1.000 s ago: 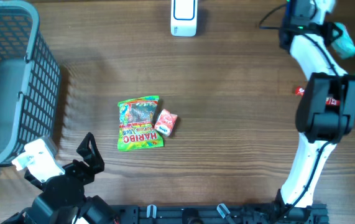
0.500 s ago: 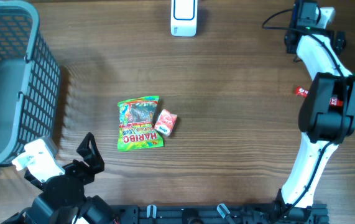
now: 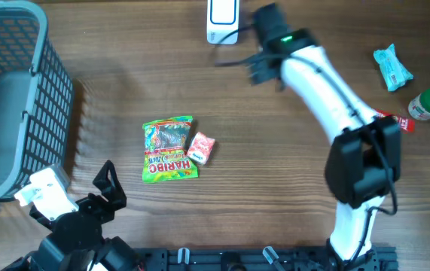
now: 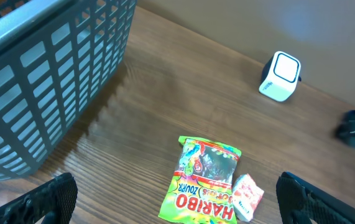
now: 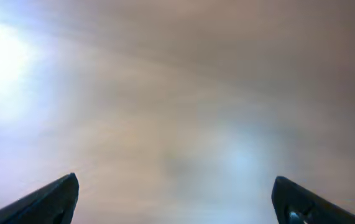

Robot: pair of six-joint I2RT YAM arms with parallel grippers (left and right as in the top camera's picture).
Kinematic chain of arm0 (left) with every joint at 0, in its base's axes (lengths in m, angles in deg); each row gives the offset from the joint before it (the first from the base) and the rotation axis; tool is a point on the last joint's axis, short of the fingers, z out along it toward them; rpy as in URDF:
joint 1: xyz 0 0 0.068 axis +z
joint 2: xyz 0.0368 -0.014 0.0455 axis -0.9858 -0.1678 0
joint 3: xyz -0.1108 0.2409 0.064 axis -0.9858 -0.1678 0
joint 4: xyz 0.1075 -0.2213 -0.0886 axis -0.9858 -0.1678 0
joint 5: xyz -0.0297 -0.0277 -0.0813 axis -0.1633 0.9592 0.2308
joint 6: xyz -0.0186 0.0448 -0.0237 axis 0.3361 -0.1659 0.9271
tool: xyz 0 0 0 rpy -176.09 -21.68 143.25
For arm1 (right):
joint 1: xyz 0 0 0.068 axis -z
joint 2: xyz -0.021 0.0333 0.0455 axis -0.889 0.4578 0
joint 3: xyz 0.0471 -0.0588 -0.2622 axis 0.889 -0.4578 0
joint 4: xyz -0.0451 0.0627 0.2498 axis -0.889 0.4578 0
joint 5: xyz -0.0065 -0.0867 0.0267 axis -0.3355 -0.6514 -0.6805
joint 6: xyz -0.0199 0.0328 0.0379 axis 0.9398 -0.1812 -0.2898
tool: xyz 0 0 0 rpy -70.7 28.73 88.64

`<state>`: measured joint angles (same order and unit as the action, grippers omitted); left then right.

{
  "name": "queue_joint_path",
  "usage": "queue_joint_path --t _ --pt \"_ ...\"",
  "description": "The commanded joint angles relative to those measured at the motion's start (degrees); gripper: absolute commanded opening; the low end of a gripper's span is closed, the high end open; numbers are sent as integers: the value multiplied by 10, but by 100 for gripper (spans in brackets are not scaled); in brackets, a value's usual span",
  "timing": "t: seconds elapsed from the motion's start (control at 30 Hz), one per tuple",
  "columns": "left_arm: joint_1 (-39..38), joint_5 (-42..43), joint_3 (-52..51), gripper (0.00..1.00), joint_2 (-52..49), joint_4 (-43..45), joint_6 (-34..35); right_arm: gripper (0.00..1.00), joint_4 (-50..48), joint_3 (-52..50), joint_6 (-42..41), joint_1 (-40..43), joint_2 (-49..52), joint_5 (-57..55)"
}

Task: Scan the item barcode
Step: 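Reach the right gripper to the red-white Kleenex packet and grasp it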

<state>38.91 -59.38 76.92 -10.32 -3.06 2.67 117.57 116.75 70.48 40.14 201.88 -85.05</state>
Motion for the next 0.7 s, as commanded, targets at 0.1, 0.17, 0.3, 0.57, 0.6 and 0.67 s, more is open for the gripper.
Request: queue_joint_path --t 0.1,0.17,0.3,0.57,0.6,0.67 --pt "3 -1 -2 100 2 0 7 100 88 -1 -33 -98 0 342" --pt "3 -1 -2 100 2 0 7 100 87 -10 113 -122 0 336" --pt "3 -1 -2 100 2 0 7 100 70 -58 306 -156 1 287" --pt "3 -1 -2 100 2 0 7 100 -73 -162 350 -161 1 327" --pt "3 -1 -2 100 2 0 7 100 -72 -167 350 -164 1 340" --pt "3 -1 -2 100 2 0 7 100 -64 -168 350 -172 1 357"
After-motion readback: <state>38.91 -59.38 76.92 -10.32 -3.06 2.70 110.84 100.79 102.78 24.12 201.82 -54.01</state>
